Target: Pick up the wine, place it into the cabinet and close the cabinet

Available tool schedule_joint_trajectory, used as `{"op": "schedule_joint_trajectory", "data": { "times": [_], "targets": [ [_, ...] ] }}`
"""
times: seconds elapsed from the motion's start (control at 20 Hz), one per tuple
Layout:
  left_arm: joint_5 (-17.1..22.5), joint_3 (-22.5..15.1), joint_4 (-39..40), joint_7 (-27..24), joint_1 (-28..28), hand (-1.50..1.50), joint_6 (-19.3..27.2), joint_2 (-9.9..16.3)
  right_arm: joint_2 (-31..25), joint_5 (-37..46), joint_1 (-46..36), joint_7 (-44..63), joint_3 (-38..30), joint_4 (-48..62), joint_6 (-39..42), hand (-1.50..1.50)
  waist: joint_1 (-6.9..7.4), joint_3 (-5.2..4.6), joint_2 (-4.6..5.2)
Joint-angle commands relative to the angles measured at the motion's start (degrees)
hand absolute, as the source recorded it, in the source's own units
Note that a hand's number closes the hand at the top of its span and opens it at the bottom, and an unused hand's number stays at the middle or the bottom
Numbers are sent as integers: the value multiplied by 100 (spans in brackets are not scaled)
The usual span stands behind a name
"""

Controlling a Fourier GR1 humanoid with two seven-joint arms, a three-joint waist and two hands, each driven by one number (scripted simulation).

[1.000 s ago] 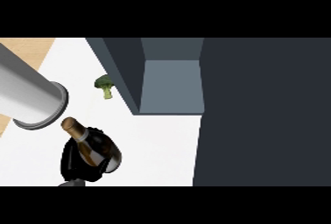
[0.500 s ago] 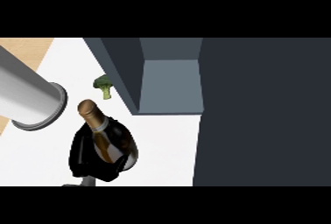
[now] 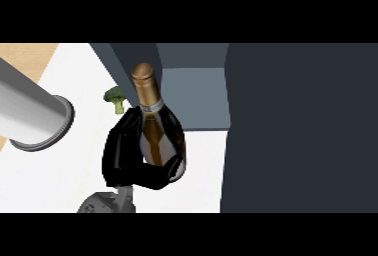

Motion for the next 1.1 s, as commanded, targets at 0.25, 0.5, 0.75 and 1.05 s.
{"op": "schedule_joint_trajectory", "data": {
  "times": [0.25, 0.5, 0.75, 1.05],
  "targets": [
    [272, -463, 1006, 83, -1186, 150, 1205, -2, 13, -387, 12, 757, -23, -1090, -61, -150, -7, -7, 31],
    [417, -269, 1947, -167, -1786, 150, 1430, -2, -44, -679, 272, 539, -202, -1283, 171, -150, -110, -5, 35],
    [710, -292, 2517, -511, -1835, 150, 1253, -2, 26, -735, 560, 133, -232, -1001, 368, -150, -47, -1, 32],
    [1241, -646, 3296, -1311, -1884, 150, 1301, -2, 130, -461, 831, 194, 47, -1201, 331, -150, -105, -6, 27]
  ]
}}
